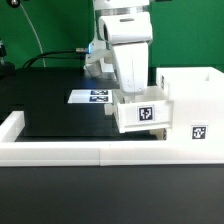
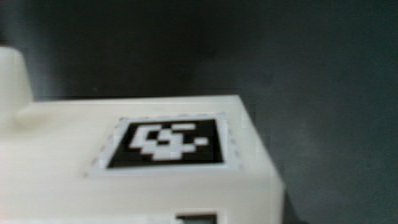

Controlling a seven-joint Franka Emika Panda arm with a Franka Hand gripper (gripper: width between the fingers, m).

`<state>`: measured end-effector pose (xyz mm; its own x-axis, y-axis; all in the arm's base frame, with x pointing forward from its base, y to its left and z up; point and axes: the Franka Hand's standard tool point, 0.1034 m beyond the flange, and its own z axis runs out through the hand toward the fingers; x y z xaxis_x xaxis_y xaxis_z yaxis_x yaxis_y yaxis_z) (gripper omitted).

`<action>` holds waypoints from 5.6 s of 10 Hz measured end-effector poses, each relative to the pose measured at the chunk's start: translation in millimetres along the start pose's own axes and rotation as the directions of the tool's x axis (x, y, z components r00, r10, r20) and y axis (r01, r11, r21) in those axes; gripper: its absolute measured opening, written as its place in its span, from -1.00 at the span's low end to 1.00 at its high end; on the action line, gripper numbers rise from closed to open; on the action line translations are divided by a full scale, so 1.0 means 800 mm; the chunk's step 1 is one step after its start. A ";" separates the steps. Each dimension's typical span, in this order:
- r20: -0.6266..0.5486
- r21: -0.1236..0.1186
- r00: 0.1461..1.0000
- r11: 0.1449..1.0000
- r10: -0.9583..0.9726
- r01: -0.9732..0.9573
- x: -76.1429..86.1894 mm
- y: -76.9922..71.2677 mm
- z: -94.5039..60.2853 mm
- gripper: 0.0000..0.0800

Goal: Assemble drawer

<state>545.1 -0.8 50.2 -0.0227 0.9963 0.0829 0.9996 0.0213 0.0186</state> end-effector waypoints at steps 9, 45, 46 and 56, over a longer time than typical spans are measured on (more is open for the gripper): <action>-0.008 -0.037 0.998 0.998 0.058 -0.058 0.010 -0.008 0.003 -0.89; 0.040 -0.039 0.995 0.996 0.087 -0.085 0.009 -0.007 0.003 -0.89; 0.047 -0.011 0.995 0.996 0.087 -0.087 0.007 -0.009 0.003 -0.89; 0.048 -0.001 0.995 0.996 0.086 -0.086 0.016 -0.007 0.003 -0.89</action>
Offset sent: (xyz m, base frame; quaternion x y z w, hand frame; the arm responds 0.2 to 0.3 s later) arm -0.0046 0.0114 0.0006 -0.0058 -0.0030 0.0123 0.9999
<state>539.2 12.3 48.7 0.0642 0.9973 0.0363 0.9978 -0.0647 0.0123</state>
